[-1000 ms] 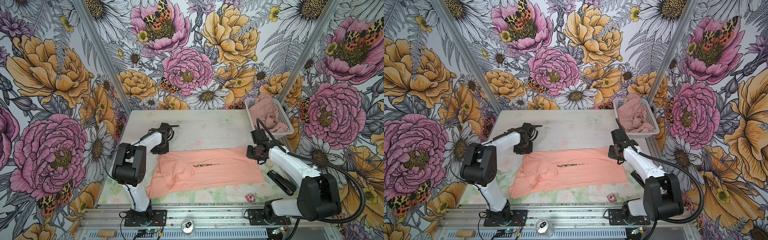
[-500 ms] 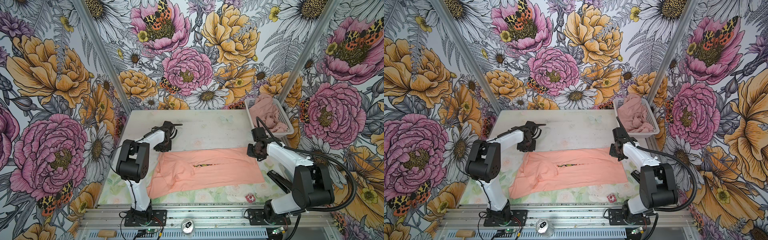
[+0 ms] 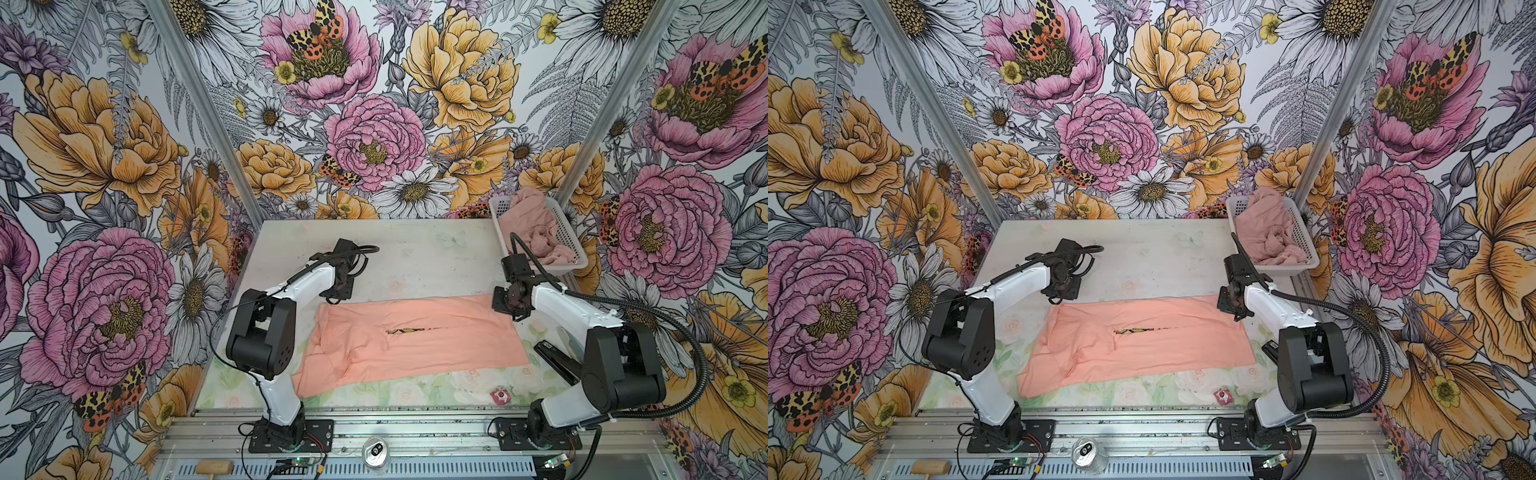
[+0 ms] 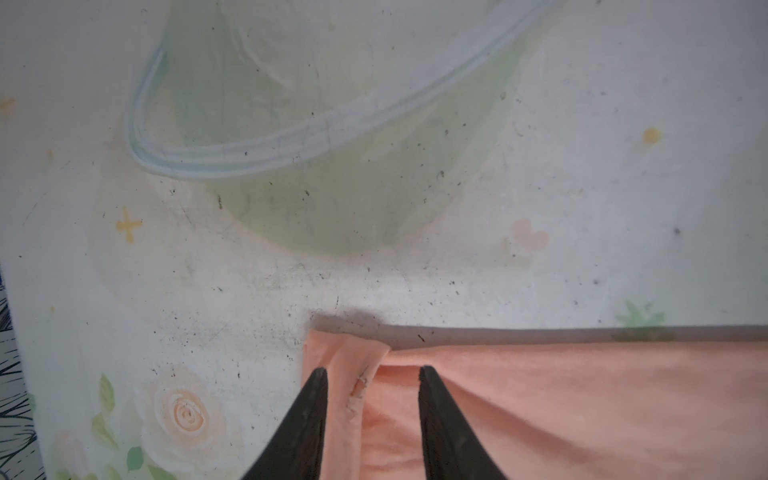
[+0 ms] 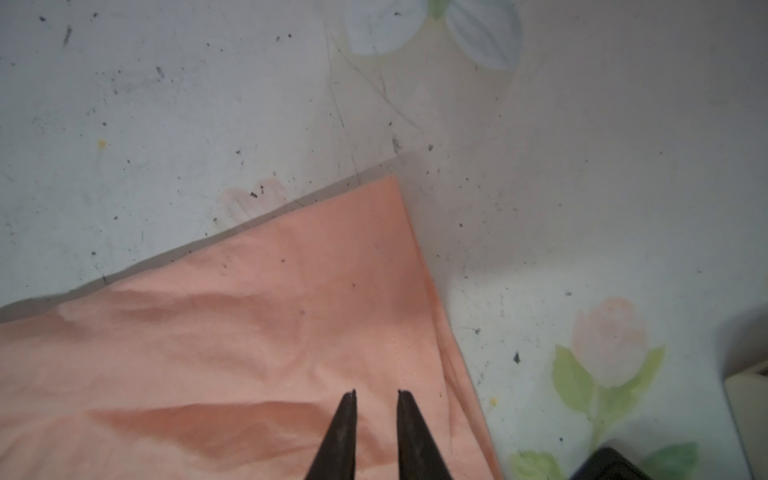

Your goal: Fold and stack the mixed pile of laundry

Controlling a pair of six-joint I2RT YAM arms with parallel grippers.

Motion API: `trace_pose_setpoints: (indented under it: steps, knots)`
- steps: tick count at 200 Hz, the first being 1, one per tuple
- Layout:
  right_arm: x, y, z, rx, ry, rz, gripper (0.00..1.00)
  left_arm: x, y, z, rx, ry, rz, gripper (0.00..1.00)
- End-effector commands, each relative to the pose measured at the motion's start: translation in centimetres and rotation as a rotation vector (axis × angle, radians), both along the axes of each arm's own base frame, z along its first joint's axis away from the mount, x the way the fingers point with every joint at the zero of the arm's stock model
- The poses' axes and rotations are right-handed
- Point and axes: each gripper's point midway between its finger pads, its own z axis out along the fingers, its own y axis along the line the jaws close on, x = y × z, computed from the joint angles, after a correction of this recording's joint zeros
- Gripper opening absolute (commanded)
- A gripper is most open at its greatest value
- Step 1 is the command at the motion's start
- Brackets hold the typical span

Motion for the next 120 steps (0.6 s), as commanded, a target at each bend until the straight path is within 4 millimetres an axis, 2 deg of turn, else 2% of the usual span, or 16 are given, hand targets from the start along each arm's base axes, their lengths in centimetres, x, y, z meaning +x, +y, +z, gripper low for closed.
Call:
trace_pose_setpoints:
  steps: [1,9,60,120]
  knots:
    - [0.3,0.2,0.4,0.009,-0.031,0.003,0.21,-0.6,0.3,-1.0,0.017,0.049,-0.015,0.38]
    - [0.3,0.1,0.4,0.008,-0.03,0.002,0.21,-1.0,0.5,-2.3,0.037,0.086,-0.011,0.38]
    - [0.3,0.2,0.3,0.011,-0.028,0.002,0.21,-1.0,1.4,-3.2,0.073,0.12,0.011,0.36]
    - [0.1,0.1,0.2,0.008,-0.025,-0.001,0.21,-0.6,2.8,-2.4,0.11,0.093,0.051,0.33]
